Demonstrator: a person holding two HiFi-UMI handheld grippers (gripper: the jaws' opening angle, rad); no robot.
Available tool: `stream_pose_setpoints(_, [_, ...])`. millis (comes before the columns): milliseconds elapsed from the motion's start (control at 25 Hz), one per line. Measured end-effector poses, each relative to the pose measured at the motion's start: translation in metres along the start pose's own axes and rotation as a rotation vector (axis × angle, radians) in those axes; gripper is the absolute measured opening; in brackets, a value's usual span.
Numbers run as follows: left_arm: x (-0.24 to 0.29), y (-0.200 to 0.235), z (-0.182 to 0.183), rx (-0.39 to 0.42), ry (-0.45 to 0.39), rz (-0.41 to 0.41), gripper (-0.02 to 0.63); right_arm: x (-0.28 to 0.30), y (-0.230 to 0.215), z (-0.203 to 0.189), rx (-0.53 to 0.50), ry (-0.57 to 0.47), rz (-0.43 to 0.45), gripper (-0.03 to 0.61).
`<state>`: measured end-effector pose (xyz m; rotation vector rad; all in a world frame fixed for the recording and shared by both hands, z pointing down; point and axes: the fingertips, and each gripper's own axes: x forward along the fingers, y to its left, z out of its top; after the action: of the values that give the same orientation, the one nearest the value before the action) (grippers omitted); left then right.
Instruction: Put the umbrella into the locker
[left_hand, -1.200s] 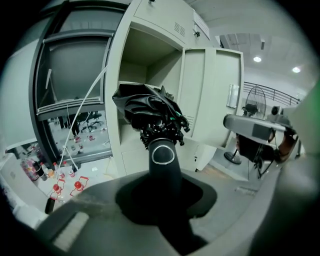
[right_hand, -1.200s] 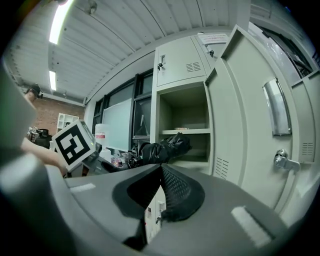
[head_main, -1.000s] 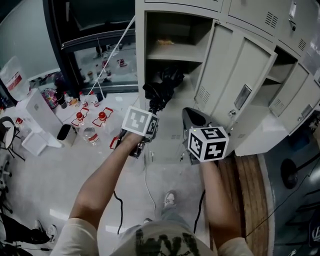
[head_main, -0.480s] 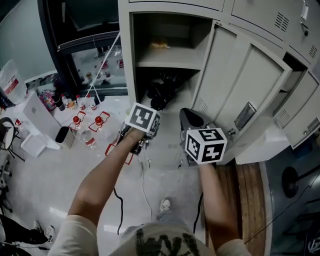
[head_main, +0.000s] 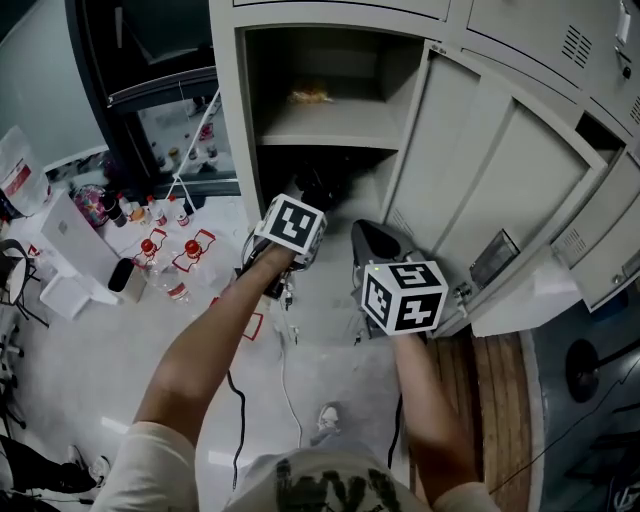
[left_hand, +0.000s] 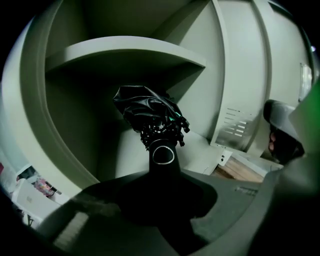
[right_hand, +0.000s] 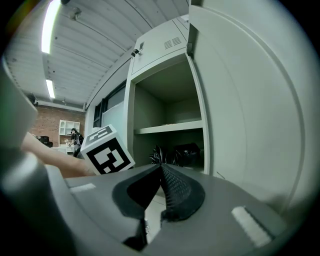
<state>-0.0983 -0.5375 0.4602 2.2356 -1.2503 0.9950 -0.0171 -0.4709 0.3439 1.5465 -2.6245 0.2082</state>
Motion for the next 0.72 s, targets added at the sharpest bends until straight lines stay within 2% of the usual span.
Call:
stream_pose_setpoints(560, [0.050,0.029,0.033,0.067,0.036,0.056,0.083,0.026,-0.018,0.002,-0.001,0.007,0.010,-0.003])
stream_pose_setpoints(720, [0.059,0.040,0.041,0.110,0.055,0.081,0.084,0.033,-0.020,0.000,0.003,0.016,0.014,-0.003])
